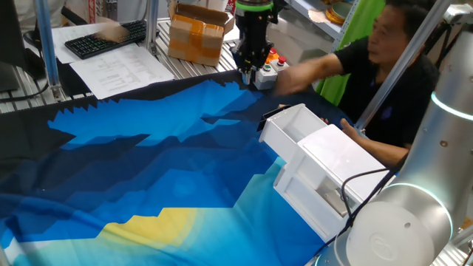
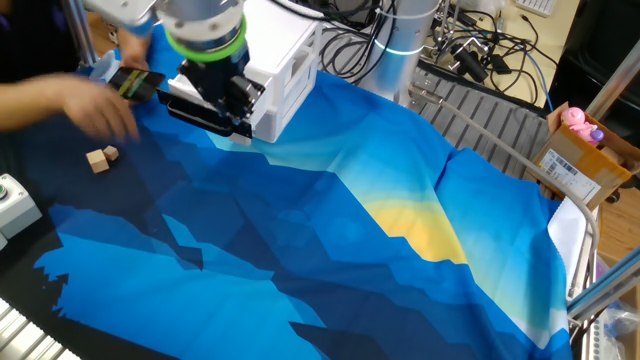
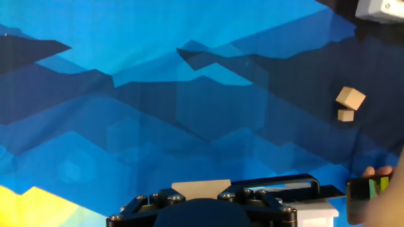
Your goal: Put things in the drawer
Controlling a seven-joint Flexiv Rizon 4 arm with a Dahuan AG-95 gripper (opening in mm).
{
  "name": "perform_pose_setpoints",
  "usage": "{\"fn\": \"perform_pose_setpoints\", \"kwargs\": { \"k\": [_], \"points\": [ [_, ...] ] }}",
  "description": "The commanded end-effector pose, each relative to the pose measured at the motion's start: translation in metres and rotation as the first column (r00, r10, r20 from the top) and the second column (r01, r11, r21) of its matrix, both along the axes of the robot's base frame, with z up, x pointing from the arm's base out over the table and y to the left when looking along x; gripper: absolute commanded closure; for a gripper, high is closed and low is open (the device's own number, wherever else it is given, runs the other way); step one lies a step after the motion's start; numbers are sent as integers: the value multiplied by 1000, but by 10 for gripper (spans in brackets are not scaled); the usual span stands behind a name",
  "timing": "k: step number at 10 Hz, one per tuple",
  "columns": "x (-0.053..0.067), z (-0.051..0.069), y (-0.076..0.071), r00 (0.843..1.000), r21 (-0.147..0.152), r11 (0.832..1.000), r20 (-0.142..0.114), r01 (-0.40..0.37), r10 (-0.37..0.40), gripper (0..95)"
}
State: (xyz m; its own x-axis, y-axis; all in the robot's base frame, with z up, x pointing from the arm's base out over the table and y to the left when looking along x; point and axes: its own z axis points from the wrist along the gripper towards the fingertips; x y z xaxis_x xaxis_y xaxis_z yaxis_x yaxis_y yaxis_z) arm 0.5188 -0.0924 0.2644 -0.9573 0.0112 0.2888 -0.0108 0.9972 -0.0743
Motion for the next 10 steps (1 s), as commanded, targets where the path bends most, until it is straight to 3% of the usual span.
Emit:
{"fn": "perform_pose_setpoints", "kwargs": {
  "k": [1,3,4,5,10],
  "points": [
    [-2,-2,-1,1000,-8,1000,25,18,-18,950],
    [-2,-2,-1,999,-6,999,28,43,-42,950],
    [-2,-2,-1,997,15,998,42,62,-62,950],
    [-2,-2,-1,996,6,998,53,67,-67,950],
    [-2,-2,-1,996,8,997,47,77,-77,950]
  ]
}}
